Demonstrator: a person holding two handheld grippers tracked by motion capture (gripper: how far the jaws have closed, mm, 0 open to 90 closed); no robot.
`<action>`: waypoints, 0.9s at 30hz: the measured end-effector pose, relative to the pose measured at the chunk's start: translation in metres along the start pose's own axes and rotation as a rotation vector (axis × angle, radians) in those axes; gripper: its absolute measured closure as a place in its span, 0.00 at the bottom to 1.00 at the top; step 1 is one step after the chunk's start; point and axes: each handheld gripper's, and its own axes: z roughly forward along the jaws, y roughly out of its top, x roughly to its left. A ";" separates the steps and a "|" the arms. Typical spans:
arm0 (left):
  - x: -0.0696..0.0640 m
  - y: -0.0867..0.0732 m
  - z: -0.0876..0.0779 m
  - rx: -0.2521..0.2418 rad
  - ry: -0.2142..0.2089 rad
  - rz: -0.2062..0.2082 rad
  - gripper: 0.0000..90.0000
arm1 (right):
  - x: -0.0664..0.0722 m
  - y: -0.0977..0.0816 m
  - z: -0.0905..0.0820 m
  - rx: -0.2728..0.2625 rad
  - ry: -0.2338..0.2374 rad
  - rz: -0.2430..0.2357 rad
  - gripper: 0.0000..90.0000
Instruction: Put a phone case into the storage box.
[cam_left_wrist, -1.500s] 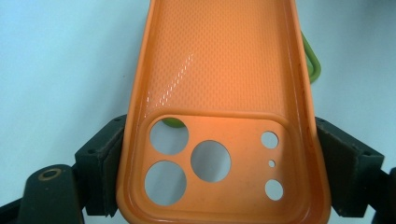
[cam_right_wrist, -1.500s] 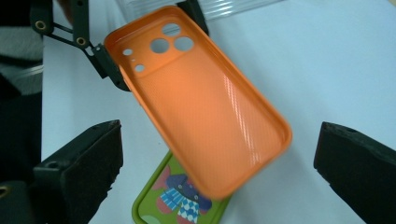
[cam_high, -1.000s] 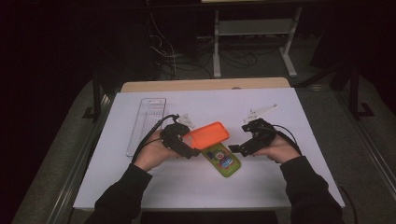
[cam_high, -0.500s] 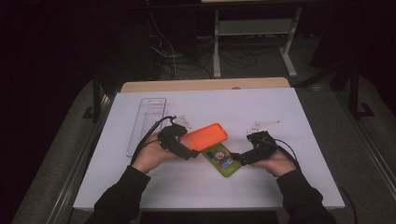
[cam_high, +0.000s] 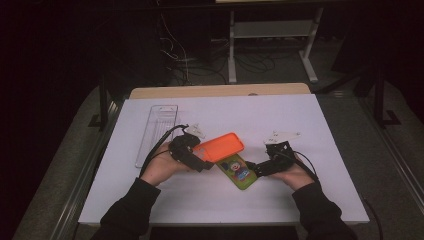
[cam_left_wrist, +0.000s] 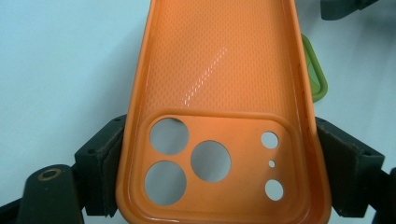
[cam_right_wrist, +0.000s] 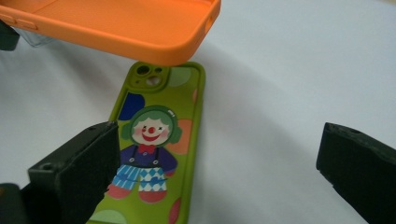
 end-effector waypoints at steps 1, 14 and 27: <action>0.000 0.000 0.000 0.000 0.000 0.001 0.18 | 0.000 0.000 0.000 -0.001 -0.007 -0.013 0.00; -0.002 0.000 0.002 -0.012 -0.012 -0.017 0.18 | 0.007 0.001 -0.002 -0.023 -0.108 -0.183 0.00; -0.003 0.000 0.004 -0.008 -0.022 -0.015 0.18 | 0.020 0.002 0.000 -0.004 -0.180 -0.366 0.00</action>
